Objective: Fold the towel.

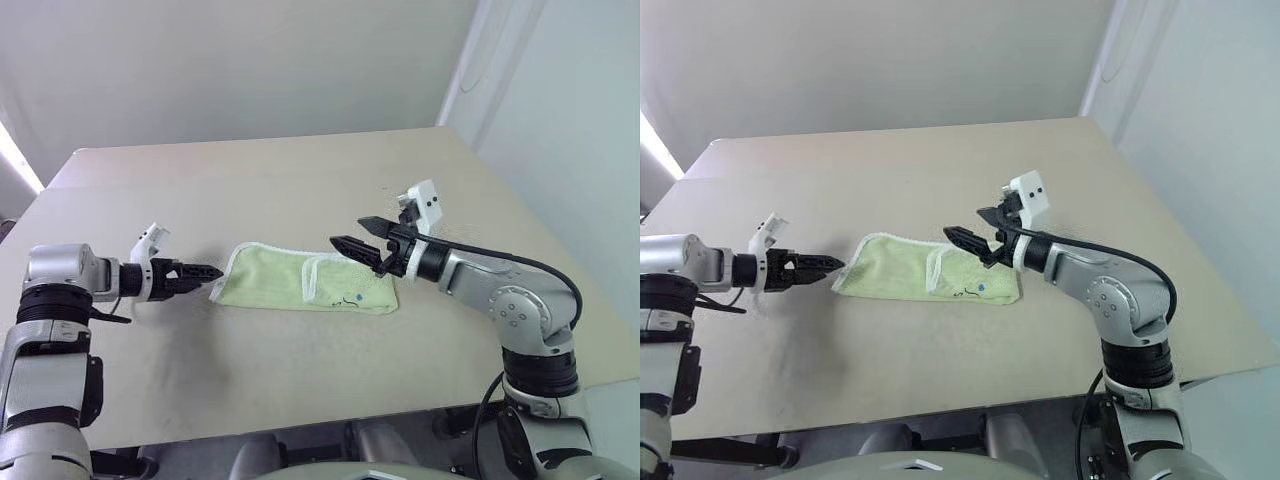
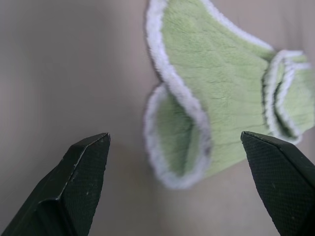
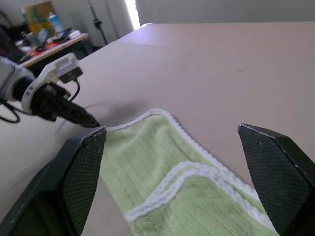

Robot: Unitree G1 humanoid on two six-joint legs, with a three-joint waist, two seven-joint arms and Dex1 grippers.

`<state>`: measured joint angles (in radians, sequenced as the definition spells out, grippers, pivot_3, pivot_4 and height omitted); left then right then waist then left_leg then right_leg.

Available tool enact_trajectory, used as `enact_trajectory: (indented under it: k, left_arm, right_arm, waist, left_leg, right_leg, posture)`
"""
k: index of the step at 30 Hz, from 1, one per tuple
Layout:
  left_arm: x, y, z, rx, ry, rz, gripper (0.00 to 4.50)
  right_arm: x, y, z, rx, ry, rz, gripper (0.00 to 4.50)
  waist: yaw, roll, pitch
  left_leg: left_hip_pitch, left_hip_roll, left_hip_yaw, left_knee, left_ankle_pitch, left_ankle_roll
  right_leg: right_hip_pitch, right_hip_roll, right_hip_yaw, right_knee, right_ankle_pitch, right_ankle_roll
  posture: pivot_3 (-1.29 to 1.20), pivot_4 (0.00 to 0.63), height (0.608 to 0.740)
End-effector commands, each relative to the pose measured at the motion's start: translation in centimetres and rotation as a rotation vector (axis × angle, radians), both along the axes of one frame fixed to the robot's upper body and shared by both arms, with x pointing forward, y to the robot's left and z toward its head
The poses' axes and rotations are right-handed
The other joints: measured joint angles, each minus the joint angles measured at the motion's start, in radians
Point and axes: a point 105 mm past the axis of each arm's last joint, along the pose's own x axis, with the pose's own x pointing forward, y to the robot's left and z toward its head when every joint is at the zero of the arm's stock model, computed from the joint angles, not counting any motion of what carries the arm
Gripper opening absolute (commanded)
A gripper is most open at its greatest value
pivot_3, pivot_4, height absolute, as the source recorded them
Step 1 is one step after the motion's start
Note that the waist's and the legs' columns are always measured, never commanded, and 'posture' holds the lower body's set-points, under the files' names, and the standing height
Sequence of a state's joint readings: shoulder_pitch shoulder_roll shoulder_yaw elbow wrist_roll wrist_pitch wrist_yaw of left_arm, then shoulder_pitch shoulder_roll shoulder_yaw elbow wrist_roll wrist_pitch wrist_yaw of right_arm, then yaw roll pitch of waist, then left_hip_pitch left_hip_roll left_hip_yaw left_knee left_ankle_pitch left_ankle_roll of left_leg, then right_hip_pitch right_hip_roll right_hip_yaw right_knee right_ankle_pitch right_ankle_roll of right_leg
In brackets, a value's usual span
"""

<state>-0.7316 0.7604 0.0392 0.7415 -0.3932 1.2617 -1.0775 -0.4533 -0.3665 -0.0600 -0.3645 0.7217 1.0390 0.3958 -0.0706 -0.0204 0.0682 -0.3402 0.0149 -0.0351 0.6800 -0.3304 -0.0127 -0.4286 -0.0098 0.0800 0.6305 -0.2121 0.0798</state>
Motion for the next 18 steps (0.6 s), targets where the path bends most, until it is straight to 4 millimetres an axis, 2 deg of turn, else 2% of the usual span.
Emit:
enact_trajectory:
  k: [1, 3, 7, 18]
  left_arm:
    - [0.9, -0.4, 1.1, -0.056, -0.006, 0.046, 4.5]
    - [0.8, -0.4, 0.4, -0.052, 0.02, 0.062, 4.5]
    - [1.0, -0.8, 0.2, -0.092, 0.033, 0.092, 4.5]
    - [0.7, -4.4, 0.2, -0.154, 0.063, -0.019, 4.5]
  right_arm:
    - [0.2, -0.4, 0.7, 0.019, -0.024, -0.037, 4.46]
    - [0.4, -0.7, 0.5, 0.008, -0.019, -0.061, 4.46]
    - [0.8, -1.2, 0.1, -0.007, -0.01, -0.101, 4.46]
    - [1.2, -1.6, -0.2, -0.016, 0.001, -0.14, 4.46]
  waist:
    - [0.001, 0.0, 0.0]
    - [0.001, 0.0, 0.0]
    - [0.003, 0.0, 0.0]
    - [0.012, 0.001, -0.001]
  left_leg:
    - [0.0, 0.0, 0.0, 0.0, 0.0, 0.0]
    - [0.0, 0.0, 0.0, 0.0, 0.0, 0.0]
    - [0.001, 0.0, 0.0, 0.0, 0.0, 0.0]
    - [0.0, -0.002, 0.0, 0.001, 0.0, -0.001]
  right_leg:
    - [0.0, 0.0, 0.0, 0.0, 0.0, 0.0]
    - [0.0, 0.0, 0.0, 0.0, 0.0, 0.0]
    - [0.0, -0.001, 0.0, 0.0, 0.0, 0.0]
    - [0.002, -0.002, 0.0, -0.001, 0.0, 0.0]
  posture:
    - [0.0, 0.0, 0.712]
    - [0.0, 0.0, 0.712]
    - [0.0, 0.0, 0.712]
    - [0.0, 0.0, 0.712]
